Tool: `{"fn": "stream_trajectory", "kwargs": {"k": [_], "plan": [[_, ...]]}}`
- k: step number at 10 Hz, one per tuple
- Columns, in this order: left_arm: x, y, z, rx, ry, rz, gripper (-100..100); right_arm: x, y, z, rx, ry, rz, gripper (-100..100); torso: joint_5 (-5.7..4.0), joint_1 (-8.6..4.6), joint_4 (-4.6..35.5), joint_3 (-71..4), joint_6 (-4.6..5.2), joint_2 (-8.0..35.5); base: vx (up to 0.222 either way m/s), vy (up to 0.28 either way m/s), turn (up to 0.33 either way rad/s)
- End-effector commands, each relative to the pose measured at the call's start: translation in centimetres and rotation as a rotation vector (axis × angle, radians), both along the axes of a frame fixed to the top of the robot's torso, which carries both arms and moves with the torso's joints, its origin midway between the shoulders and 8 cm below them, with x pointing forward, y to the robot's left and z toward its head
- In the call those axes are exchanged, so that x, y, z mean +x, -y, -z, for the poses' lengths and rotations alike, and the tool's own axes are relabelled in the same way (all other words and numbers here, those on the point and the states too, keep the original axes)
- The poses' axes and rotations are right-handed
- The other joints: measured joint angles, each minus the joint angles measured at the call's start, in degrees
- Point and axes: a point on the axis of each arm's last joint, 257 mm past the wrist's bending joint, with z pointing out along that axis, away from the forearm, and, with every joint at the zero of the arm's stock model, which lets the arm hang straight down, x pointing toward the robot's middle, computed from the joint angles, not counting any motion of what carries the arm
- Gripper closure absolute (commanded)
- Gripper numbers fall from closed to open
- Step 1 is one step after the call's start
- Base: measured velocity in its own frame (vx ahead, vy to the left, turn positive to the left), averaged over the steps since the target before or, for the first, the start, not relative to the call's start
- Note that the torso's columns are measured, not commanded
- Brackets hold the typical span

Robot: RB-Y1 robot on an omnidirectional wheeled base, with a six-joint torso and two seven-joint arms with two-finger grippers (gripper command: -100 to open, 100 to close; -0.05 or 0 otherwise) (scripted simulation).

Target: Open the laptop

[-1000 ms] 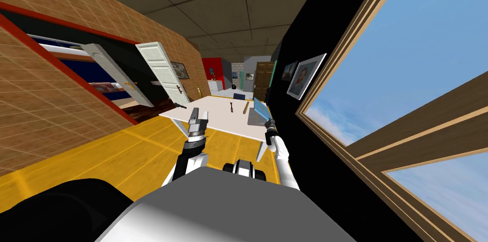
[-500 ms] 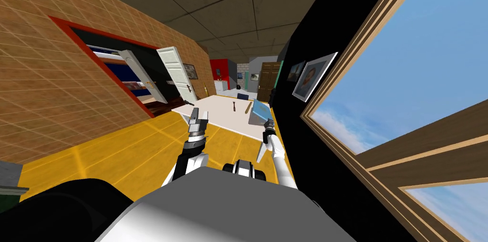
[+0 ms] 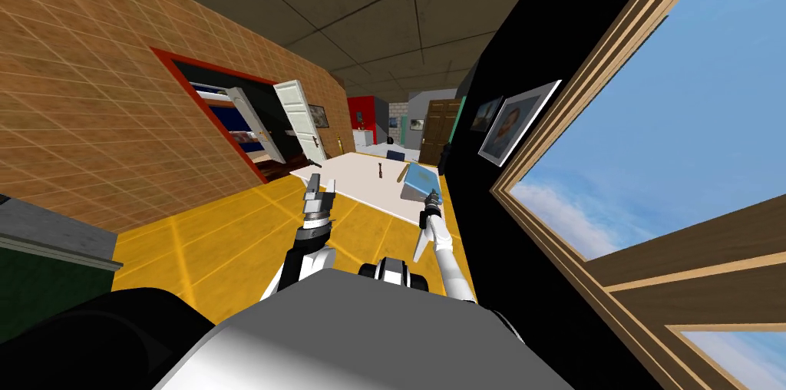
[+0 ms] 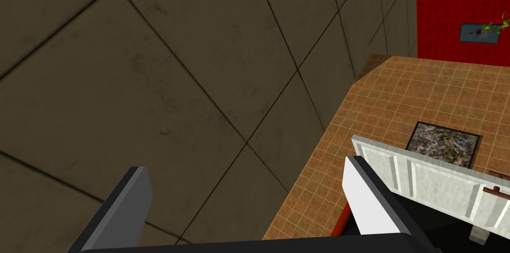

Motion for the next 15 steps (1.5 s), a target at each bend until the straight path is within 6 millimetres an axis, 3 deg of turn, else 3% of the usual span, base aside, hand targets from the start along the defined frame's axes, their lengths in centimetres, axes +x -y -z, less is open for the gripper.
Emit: {"fn": "stream_trajectory", "kwargs": {"k": [1,9,10,11,15], "plan": [[0.0,0.0,0.0,0.0,0.0,0.0,0,1.7,-0.6,-1.3,0.002,0.003,-0.004,-100,0.0,-0.01,0.0,0.0,0.02,0.0,-0.053,-0.012,-0.025],[0.0,0.0,0.0,0.0,0.0,0.0,0,6.0,-3.1,-5.2,0.004,0.0,-0.014,-100,0.0,-0.1,0.2,0.1,0.03,0.2,-0.052,-0.023,-0.009],[0.0,0.0,0.0,0.0,0.0,0.0,0,5.6,-2.7,-4.6,0.003,-0.003,-0.011,-100,-0.01,-0.14,0.2,0.1,0.03,0.2,-0.023,-0.014,0.004],[0.0,0.0,0.0,0.0,0.0,0.0,0,5.6,-2.7,-4.6,0.003,-0.004,-0.011,0,-0.01,-0.11,0.1,0.1,0.05,0.1,0.0,0.0,0.0],[0.0,0.0,0.0,0.0,0.0,0.0,0,5.6,-2.7,-4.6,0.003,-0.003,-0.011,0,-0.05,-0.16,0.0,0.0,0.03,0.0,0.0,0.0,0.0]]}}
